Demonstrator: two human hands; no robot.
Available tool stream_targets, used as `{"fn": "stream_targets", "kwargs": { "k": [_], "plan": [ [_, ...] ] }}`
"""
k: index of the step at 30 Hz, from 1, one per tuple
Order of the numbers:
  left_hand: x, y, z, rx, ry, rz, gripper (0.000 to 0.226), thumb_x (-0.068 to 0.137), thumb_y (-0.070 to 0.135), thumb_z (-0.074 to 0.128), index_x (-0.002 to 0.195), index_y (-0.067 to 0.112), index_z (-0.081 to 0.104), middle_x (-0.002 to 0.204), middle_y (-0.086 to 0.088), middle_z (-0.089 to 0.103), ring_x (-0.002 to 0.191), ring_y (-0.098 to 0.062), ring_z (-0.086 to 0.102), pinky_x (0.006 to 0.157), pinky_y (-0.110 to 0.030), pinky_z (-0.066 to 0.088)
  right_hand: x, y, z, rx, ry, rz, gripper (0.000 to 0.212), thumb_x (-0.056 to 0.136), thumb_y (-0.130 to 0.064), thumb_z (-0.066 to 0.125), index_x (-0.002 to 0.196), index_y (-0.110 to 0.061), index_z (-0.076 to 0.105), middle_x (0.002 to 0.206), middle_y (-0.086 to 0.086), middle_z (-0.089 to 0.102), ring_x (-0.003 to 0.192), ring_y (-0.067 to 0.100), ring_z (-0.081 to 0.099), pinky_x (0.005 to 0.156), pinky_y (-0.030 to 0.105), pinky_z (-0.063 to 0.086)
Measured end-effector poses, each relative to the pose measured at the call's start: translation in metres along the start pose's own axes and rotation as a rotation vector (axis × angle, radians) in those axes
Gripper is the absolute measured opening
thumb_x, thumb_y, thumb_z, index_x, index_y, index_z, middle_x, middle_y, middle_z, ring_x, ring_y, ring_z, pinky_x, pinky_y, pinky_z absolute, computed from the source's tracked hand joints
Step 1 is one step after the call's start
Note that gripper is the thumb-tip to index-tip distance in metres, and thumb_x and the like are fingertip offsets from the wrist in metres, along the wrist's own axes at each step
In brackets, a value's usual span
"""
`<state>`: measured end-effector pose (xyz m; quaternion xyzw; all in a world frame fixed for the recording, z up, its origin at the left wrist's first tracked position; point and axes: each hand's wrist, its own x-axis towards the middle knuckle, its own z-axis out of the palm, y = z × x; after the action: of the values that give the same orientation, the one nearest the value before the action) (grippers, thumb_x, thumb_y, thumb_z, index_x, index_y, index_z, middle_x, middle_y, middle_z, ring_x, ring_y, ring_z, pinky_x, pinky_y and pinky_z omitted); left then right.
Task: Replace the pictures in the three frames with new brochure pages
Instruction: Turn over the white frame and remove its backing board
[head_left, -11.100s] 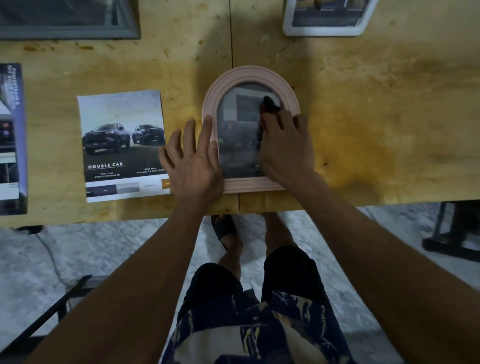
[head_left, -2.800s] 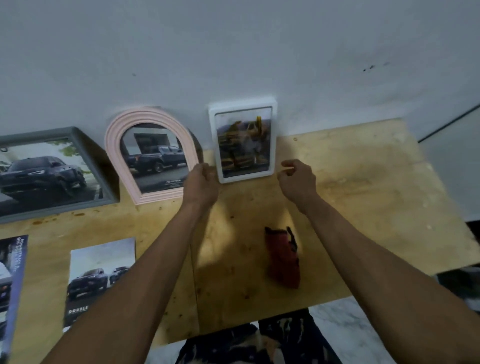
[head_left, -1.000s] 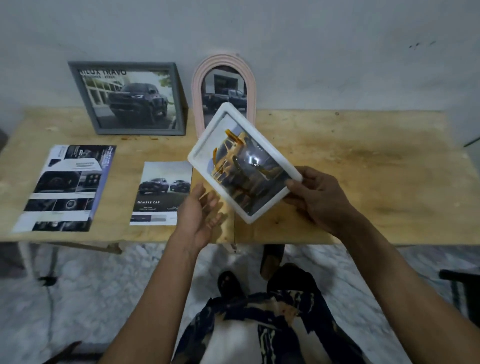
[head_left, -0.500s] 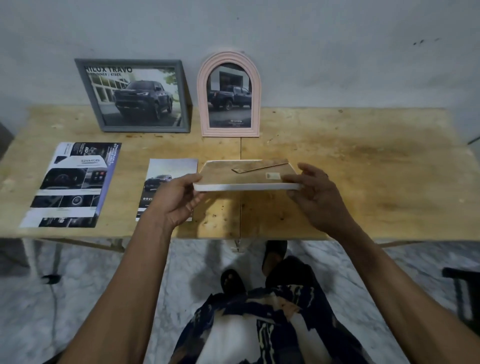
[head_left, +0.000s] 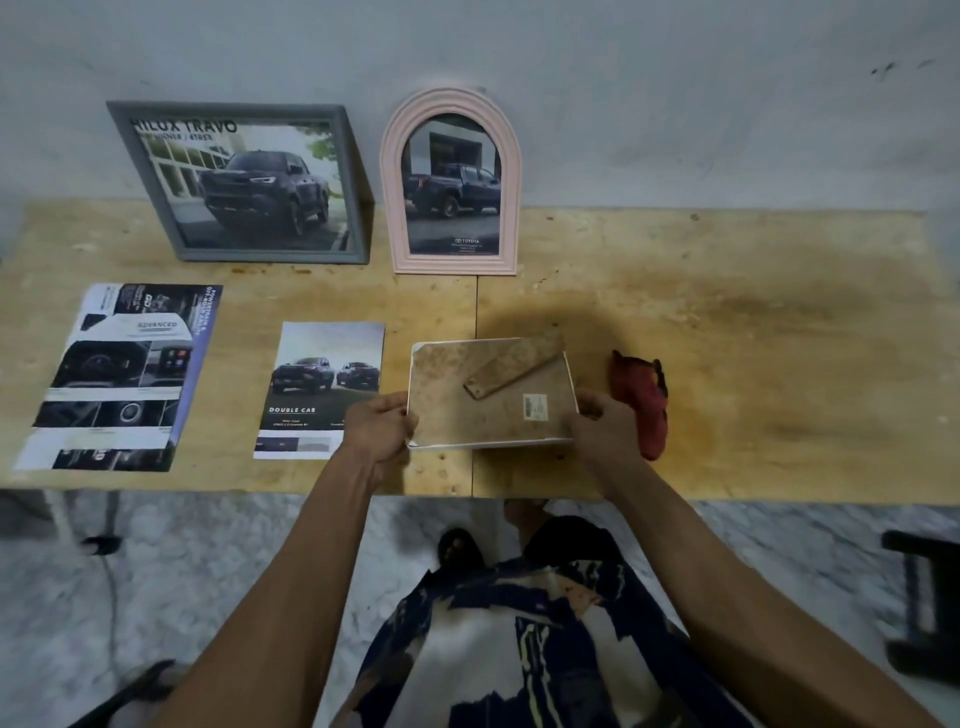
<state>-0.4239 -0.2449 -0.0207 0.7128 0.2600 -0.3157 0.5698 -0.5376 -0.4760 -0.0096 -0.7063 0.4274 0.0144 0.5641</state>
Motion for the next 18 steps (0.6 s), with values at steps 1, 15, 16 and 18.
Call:
{"fn": "stream_targets", "kwargs": {
  "k": [1, 15, 16, 18],
  "plan": [
    [0.004, 0.001, 0.003, 0.031, 0.026, -0.002, 0.028, 0.087, -0.015, 0.059, 0.104, 0.004, 0.071, 0.076, -0.009, 0.073, 0.077, -0.03, 0.057, 0.065, -0.039, 0.047, 0.005, 0.001, 0.002, -0.039, 0.004, 0.007, 0.03, 0.086, -0.005, 0.058, 0.111, -0.016, 0.069, 0.103, 0.001, 0.07, 0.086, 0.014, 0.064, 0.069, 0.029, 0.054],
    [0.011, 0.001, 0.035, 0.644, 0.189, 0.278, 0.052, 0.078, 0.033, 0.082, 0.119, 0.014, 0.055, 0.113, -0.01, 0.065, 0.103, -0.031, 0.063, 0.088, -0.041, 0.053, 0.02, 0.023, 0.021, -0.47, -0.077, -0.07, 0.056, 0.082, -0.035, 0.072, 0.129, -0.013, 0.05, 0.124, 0.009, 0.055, 0.111, 0.029, 0.052, 0.088, 0.041, 0.046],
    [0.015, 0.004, 0.036, 0.708, 0.176, 0.317, 0.064, 0.079, 0.035, 0.081, 0.132, 0.015, 0.049, 0.123, -0.014, 0.06, 0.111, -0.034, 0.06, 0.093, -0.043, 0.052, 0.019, 0.023, 0.026, -0.537, -0.104, -0.102, 0.068, 0.081, -0.04, 0.07, 0.139, -0.019, 0.042, 0.127, 0.008, 0.052, 0.114, 0.03, 0.048, 0.09, 0.04, 0.044],
    [0.025, 0.014, 0.038, 0.835, 0.143, 0.346, 0.074, 0.084, 0.035, 0.077, 0.145, 0.018, 0.04, 0.135, -0.019, 0.048, 0.122, -0.038, 0.052, 0.101, -0.046, 0.046, 0.017, 0.025, 0.031, -0.607, -0.115, -0.135, 0.075, 0.079, -0.042, 0.065, 0.144, -0.034, 0.029, 0.125, 0.007, 0.048, 0.11, 0.032, 0.047, 0.082, 0.036, 0.04]
  ]
}}
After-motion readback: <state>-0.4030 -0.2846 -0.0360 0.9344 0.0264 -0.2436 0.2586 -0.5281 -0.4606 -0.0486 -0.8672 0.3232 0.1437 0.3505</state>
